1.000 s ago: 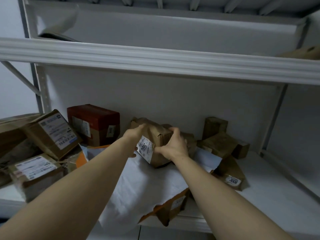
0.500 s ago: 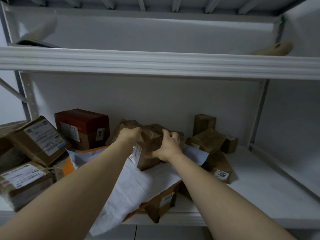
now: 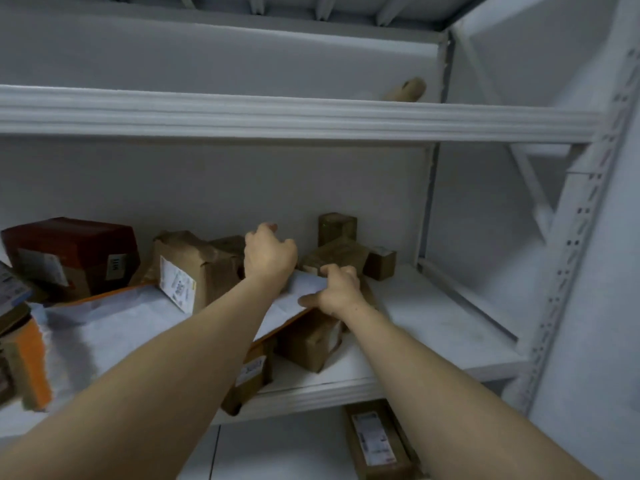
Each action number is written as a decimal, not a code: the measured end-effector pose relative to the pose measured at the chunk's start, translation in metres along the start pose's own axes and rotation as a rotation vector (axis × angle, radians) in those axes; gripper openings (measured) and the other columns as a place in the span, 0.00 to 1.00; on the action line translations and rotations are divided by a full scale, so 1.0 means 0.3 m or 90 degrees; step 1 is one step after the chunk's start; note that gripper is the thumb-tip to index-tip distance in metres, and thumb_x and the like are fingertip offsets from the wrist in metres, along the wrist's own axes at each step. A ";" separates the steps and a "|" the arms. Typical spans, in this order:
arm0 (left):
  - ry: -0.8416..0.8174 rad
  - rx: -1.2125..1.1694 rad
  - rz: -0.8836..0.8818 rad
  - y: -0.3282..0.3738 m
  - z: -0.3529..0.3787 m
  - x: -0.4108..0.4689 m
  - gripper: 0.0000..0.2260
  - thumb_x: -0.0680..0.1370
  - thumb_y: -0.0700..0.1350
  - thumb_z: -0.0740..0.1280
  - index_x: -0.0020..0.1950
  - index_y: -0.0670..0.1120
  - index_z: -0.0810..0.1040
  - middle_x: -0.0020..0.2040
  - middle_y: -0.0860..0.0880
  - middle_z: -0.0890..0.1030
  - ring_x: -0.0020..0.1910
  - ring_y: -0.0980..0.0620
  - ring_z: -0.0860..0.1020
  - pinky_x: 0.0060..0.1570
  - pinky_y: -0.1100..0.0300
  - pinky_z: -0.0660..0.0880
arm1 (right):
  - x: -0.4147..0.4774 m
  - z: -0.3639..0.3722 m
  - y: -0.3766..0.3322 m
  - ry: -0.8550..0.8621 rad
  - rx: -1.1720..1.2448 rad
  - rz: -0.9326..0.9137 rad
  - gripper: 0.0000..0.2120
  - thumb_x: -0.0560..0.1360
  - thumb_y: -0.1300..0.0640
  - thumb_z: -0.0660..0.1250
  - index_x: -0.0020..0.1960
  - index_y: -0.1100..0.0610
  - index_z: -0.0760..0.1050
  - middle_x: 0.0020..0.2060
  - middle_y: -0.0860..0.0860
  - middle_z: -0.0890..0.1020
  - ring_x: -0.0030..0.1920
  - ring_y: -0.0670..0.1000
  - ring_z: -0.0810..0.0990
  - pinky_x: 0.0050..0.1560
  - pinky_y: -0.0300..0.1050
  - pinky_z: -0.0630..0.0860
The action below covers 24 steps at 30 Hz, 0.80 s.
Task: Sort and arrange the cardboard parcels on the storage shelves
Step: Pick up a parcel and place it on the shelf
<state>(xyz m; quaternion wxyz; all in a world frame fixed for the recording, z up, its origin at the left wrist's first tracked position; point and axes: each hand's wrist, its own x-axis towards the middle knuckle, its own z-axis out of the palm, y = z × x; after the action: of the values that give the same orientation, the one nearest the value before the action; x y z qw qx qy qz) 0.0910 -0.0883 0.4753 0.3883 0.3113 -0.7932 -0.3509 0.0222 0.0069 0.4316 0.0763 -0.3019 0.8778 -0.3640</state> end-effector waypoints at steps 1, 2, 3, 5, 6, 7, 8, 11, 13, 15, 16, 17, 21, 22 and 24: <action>-0.023 -0.001 0.000 0.010 0.032 -0.018 0.22 0.78 0.43 0.62 0.72 0.44 0.66 0.69 0.43 0.69 0.64 0.43 0.72 0.54 0.56 0.71 | -0.005 -0.014 0.037 0.014 0.003 0.021 0.32 0.68 0.49 0.76 0.69 0.56 0.69 0.65 0.56 0.66 0.64 0.58 0.70 0.63 0.47 0.72; -0.046 0.003 -0.002 0.021 0.060 -0.036 0.22 0.78 0.43 0.62 0.72 0.44 0.66 0.69 0.43 0.70 0.64 0.43 0.72 0.54 0.56 0.71 | -0.001 -0.025 0.078 0.024 0.016 0.046 0.29 0.66 0.49 0.76 0.64 0.55 0.73 0.63 0.56 0.70 0.61 0.57 0.73 0.62 0.49 0.75; -0.067 0.009 -0.007 0.030 0.087 -0.054 0.22 0.78 0.43 0.62 0.72 0.44 0.66 0.69 0.43 0.70 0.63 0.43 0.72 0.55 0.55 0.71 | -0.002 -0.040 0.117 0.031 0.038 0.067 0.26 0.66 0.51 0.75 0.61 0.56 0.75 0.61 0.56 0.74 0.59 0.57 0.76 0.60 0.49 0.76; -0.101 0.034 -0.021 0.043 0.142 -0.089 0.22 0.78 0.42 0.62 0.72 0.43 0.67 0.68 0.42 0.71 0.63 0.42 0.72 0.57 0.54 0.72 | -0.016 -0.071 0.195 0.031 0.070 0.097 0.20 0.71 0.58 0.71 0.62 0.59 0.75 0.60 0.56 0.77 0.59 0.56 0.77 0.61 0.45 0.75; -0.114 0.048 -0.028 0.045 0.170 -0.107 0.21 0.78 0.41 0.61 0.71 0.42 0.68 0.67 0.41 0.72 0.63 0.42 0.72 0.59 0.54 0.71 | -0.026 -0.086 0.233 0.025 0.076 0.111 0.19 0.74 0.60 0.69 0.63 0.60 0.74 0.60 0.55 0.77 0.61 0.56 0.76 0.60 0.42 0.73; -0.125 0.061 -0.040 0.047 0.188 -0.119 0.19 0.78 0.40 0.60 0.70 0.40 0.69 0.66 0.40 0.73 0.63 0.41 0.72 0.58 0.54 0.71 | -0.027 -0.096 0.268 0.025 0.083 0.122 0.18 0.75 0.60 0.67 0.64 0.61 0.73 0.60 0.55 0.77 0.61 0.56 0.75 0.58 0.42 0.71; -0.135 0.077 -0.049 0.043 0.211 -0.132 0.18 0.79 0.39 0.60 0.68 0.39 0.70 0.64 0.40 0.74 0.62 0.41 0.73 0.57 0.55 0.71 | -0.034 -0.102 0.298 0.030 0.092 0.136 0.17 0.76 0.60 0.67 0.64 0.61 0.73 0.59 0.56 0.77 0.61 0.56 0.75 0.56 0.42 0.70; -0.169 0.138 -0.057 0.033 0.269 -0.141 0.17 0.77 0.40 0.61 0.66 0.40 0.72 0.61 0.41 0.75 0.59 0.42 0.74 0.55 0.56 0.72 | -0.027 -0.095 0.357 0.039 0.093 0.148 0.11 0.73 0.58 0.69 0.55 0.58 0.79 0.52 0.55 0.81 0.55 0.56 0.79 0.52 0.44 0.73; -0.181 0.188 -0.052 0.038 0.300 -0.125 0.16 0.75 0.41 0.62 0.61 0.41 0.74 0.58 0.41 0.77 0.56 0.42 0.76 0.55 0.55 0.75 | 0.009 -0.086 0.393 0.038 0.095 0.152 0.08 0.72 0.57 0.71 0.50 0.56 0.80 0.48 0.55 0.82 0.52 0.55 0.80 0.51 0.45 0.75; -0.197 0.244 -0.051 0.049 0.328 -0.092 0.17 0.74 0.42 0.63 0.62 0.41 0.73 0.59 0.40 0.76 0.58 0.40 0.74 0.57 0.51 0.75 | 0.039 -0.094 0.407 0.039 0.109 0.155 0.14 0.73 0.58 0.69 0.58 0.57 0.79 0.55 0.55 0.81 0.58 0.56 0.79 0.56 0.45 0.74; -0.206 0.278 -0.045 0.054 0.349 -0.072 0.19 0.74 0.42 0.63 0.64 0.40 0.70 0.62 0.40 0.73 0.61 0.39 0.71 0.60 0.49 0.73 | 0.053 -0.106 0.411 0.039 0.108 0.159 0.18 0.74 0.59 0.68 0.64 0.59 0.76 0.60 0.56 0.79 0.62 0.57 0.76 0.60 0.45 0.72; -0.210 0.318 -0.033 0.058 0.371 -0.049 0.21 0.75 0.43 0.63 0.67 0.40 0.67 0.65 0.39 0.70 0.65 0.39 0.68 0.63 0.49 0.69 | 0.069 -0.118 0.416 0.040 0.103 0.162 0.21 0.75 0.61 0.67 0.67 0.60 0.73 0.64 0.56 0.77 0.65 0.56 0.74 0.63 0.44 0.70; -0.215 0.463 -0.007 0.070 0.446 0.054 0.31 0.75 0.48 0.66 0.74 0.39 0.59 0.72 0.39 0.63 0.72 0.38 0.59 0.72 0.45 0.54 | 0.173 -0.149 0.440 0.058 0.096 0.171 0.17 0.76 0.64 0.63 0.65 0.63 0.74 0.64 0.58 0.76 0.66 0.57 0.73 0.64 0.44 0.68; -0.228 0.487 -0.008 0.069 0.466 0.085 0.33 0.75 0.50 0.66 0.74 0.40 0.58 0.72 0.39 0.62 0.72 0.37 0.57 0.73 0.44 0.51 | 0.199 -0.155 0.438 0.059 0.093 0.173 0.16 0.77 0.65 0.63 0.64 0.63 0.74 0.63 0.59 0.76 0.65 0.57 0.73 0.63 0.44 0.69; -0.246 0.517 -0.007 0.057 0.507 0.147 0.36 0.74 0.53 0.66 0.75 0.40 0.56 0.73 0.38 0.60 0.73 0.37 0.55 0.73 0.42 0.48 | 0.264 -0.159 0.439 0.052 0.094 0.172 0.17 0.77 0.65 0.63 0.65 0.62 0.73 0.63 0.58 0.76 0.65 0.57 0.73 0.63 0.44 0.69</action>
<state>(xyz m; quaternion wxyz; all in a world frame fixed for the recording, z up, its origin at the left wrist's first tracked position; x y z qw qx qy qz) -0.0618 -0.0647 0.4377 0.0775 0.3719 -0.9228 -0.0649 -0.1209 0.0616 0.3828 0.1106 -0.1593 0.8835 -0.4263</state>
